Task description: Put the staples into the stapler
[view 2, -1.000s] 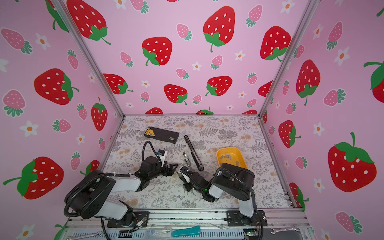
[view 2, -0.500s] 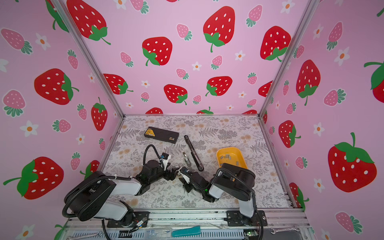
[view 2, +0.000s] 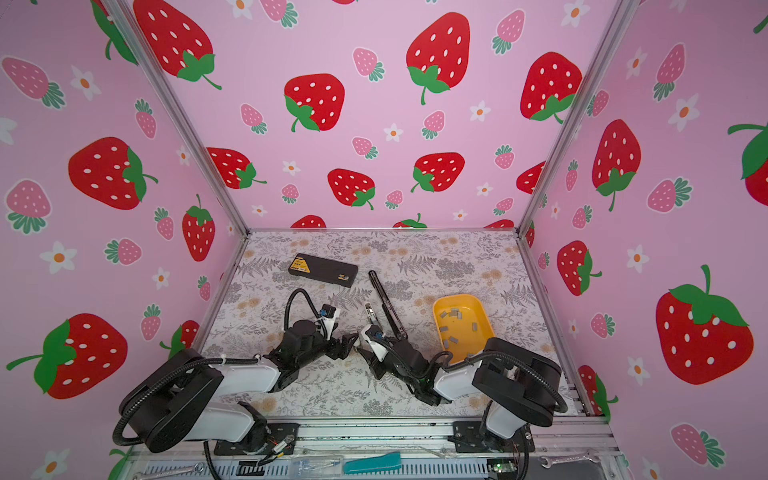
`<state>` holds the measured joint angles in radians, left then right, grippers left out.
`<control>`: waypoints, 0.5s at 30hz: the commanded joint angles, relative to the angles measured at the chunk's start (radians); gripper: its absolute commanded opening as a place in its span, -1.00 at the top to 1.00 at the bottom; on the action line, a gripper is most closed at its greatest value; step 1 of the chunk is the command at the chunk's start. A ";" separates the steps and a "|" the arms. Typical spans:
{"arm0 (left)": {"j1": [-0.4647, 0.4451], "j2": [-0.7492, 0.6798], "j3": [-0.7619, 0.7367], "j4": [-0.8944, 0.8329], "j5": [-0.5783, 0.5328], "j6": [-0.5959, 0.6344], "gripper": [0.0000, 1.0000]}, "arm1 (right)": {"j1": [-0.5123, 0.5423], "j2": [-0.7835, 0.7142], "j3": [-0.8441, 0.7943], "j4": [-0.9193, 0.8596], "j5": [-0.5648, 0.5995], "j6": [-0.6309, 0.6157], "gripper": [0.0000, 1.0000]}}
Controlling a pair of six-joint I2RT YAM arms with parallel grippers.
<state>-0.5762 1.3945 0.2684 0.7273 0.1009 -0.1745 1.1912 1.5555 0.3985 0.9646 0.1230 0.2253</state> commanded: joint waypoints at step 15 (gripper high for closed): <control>-0.003 -0.031 -0.055 0.033 -0.020 0.010 -0.73 | 0.004 0.116 0.154 -0.107 0.024 0.017 0.62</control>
<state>-0.5762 1.3727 0.2314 0.7357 0.0864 -0.1715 1.1912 1.6409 0.5358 0.8803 0.1307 0.2337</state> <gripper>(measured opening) 0.866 0.189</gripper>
